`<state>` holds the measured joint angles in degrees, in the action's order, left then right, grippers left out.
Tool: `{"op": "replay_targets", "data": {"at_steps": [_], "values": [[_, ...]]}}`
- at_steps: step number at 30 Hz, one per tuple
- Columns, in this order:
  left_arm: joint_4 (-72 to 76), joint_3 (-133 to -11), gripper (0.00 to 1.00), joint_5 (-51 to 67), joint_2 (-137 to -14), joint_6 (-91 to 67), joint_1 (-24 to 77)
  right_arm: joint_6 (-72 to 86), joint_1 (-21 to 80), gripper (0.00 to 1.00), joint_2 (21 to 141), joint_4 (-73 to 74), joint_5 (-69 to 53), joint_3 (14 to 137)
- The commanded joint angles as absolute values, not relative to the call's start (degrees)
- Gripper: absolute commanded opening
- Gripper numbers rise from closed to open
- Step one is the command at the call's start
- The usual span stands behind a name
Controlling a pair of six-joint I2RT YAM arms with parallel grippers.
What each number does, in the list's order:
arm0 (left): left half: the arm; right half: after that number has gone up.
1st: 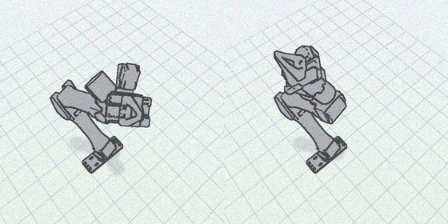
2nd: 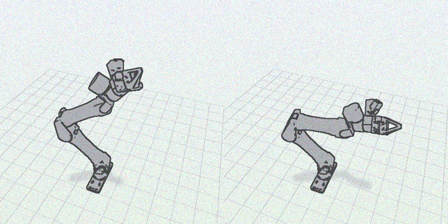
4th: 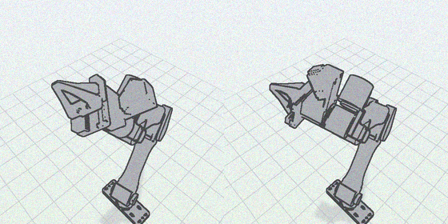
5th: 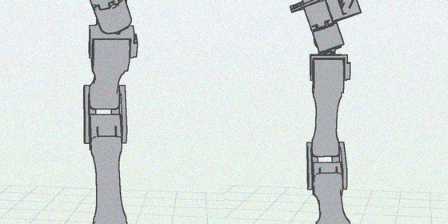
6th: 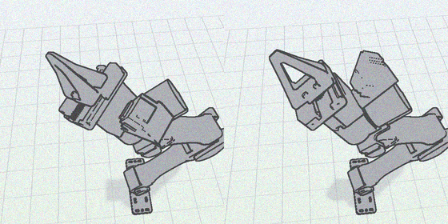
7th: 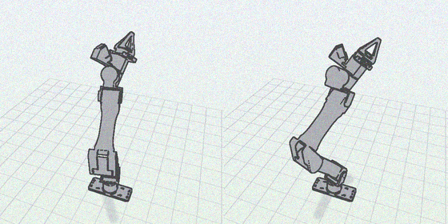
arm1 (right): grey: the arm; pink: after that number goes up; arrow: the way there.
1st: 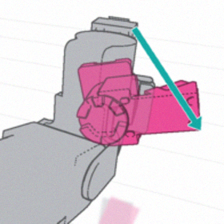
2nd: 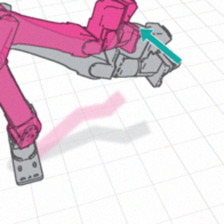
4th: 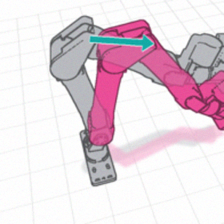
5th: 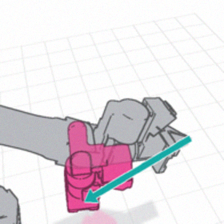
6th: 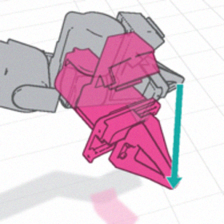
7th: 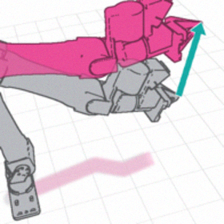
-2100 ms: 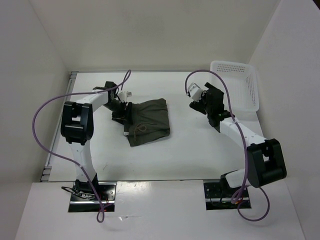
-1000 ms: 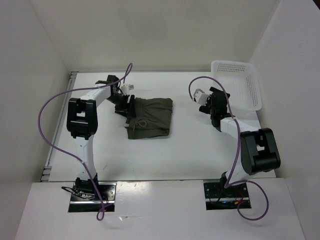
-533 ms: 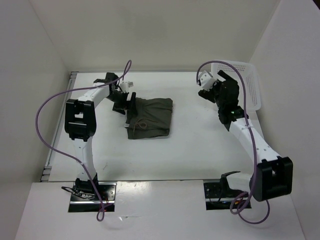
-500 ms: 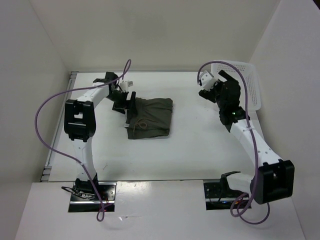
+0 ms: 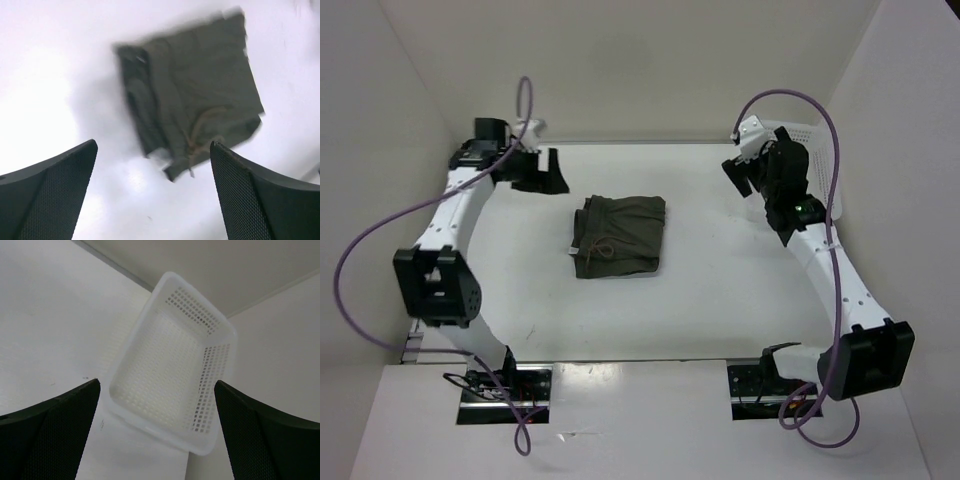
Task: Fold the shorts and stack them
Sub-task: Fold the shorts
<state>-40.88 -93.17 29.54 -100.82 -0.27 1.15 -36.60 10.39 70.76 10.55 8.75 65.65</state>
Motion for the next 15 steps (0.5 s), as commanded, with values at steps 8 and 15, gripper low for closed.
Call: {"op": "replay_targets", "data": {"at_steps": [8,15], "values": [[-30.8,-73.3,1.00,23.9,-76.9,0.0,-26.5,-22.3,-2.0,1.00,71.5,37.4,-0.1,69.6],[-28.7,-68.3,1.00,29.2,-75.7,0.0,-30.2,-19.3,-2.0,1.00,67.1,36.1,7.1,64.6]]}}
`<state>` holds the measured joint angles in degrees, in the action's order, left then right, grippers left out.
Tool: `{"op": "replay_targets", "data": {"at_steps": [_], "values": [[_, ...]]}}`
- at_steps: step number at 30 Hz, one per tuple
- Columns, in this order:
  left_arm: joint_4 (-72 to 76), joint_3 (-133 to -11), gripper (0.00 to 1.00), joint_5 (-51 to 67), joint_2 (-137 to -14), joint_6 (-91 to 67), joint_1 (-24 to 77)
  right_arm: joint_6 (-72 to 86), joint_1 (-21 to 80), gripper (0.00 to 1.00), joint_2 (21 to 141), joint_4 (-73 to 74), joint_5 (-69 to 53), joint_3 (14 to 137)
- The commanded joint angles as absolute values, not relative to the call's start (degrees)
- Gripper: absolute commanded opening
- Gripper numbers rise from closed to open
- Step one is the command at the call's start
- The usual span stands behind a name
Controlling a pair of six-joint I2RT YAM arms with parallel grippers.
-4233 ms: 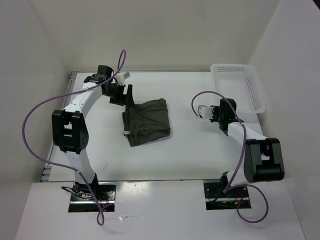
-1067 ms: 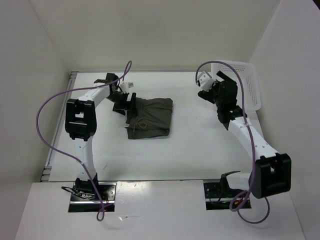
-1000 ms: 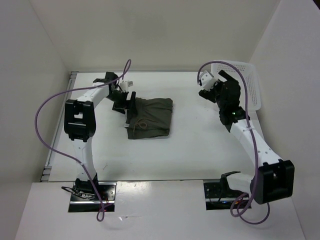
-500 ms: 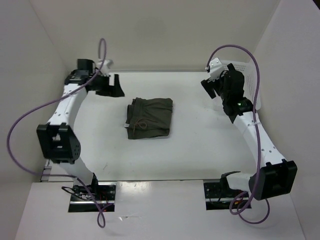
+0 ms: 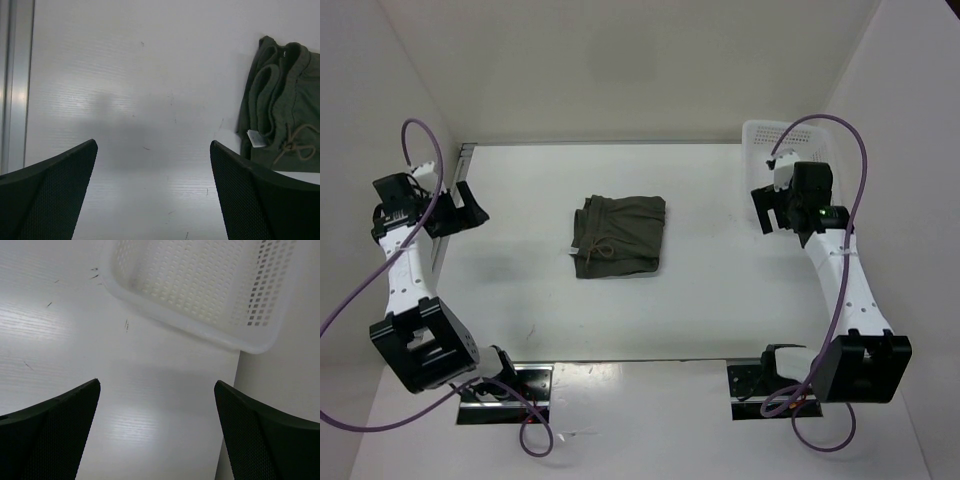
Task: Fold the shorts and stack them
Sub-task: Fold the shorts
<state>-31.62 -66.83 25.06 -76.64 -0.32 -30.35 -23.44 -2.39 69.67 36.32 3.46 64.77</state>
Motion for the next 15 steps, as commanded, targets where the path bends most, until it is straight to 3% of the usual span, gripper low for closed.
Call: {"op": "replay_targets", "data": {"at_steps": [1,15], "values": [[-28.7,-68.8,1.00,30.0,-76.2,0.0,-30.9,-18.6,-1.4,1.00,66.1,36.1,8.1,64.0],[-28.7,-66.5,1.00,32.0,-75.1,0.0,-31.5,-14.2,-0.8,1.00,58.6,30.8,10.6,57.6]]}}
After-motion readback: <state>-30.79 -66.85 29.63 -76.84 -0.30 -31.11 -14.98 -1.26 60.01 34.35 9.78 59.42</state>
